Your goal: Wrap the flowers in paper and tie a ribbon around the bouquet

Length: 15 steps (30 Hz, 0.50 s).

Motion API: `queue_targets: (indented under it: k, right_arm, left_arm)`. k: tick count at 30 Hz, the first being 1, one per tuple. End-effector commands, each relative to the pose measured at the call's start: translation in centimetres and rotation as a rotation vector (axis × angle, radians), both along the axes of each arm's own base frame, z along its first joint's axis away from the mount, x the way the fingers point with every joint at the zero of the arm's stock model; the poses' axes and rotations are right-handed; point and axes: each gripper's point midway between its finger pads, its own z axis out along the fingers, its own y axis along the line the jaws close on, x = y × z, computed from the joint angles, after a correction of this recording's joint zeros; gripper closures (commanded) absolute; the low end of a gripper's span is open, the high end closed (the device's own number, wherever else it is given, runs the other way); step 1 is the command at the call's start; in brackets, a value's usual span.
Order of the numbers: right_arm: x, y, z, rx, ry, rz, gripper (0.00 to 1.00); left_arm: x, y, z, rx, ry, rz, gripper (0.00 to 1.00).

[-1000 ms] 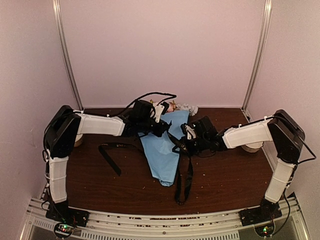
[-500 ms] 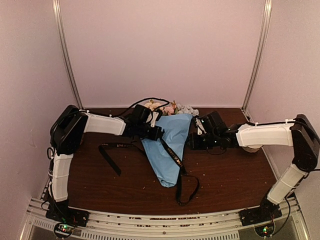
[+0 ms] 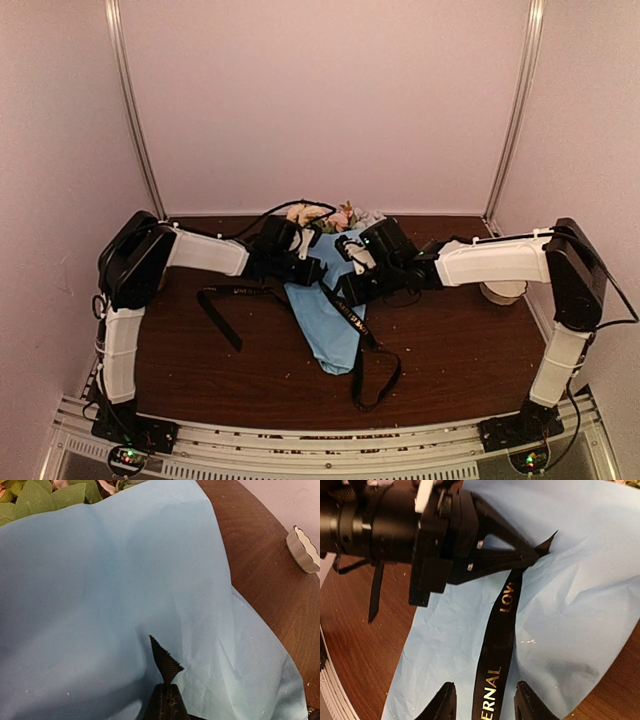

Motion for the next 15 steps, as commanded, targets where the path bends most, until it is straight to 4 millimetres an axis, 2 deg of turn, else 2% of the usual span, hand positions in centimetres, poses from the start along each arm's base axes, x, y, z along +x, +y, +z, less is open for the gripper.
queue_targets:
  k: [1,10,11,15]
  right_arm:
    - [-1.2,0.6,-2.1,-0.06,0.069,0.062,0.59]
    - [-1.7,0.5,-3.1,-0.076,0.095,0.081,0.63]
    - [-1.8,0.6,-3.2,-0.075,0.1,0.087,0.67]
    - [-2.4,1.3,-3.5,-0.055,0.14,0.128,0.96]
  left_arm:
    - [0.8,0.2,3.2,-0.057,-0.056,0.009,1.0]
    - [1.1,0.9,3.3,-0.052,-0.063,0.022,1.0]
    - [1.2,1.0,3.2,-0.05,-0.062,0.023,1.0]
    - [1.2,1.2,3.2,-0.046,-0.062,0.023,1.0]
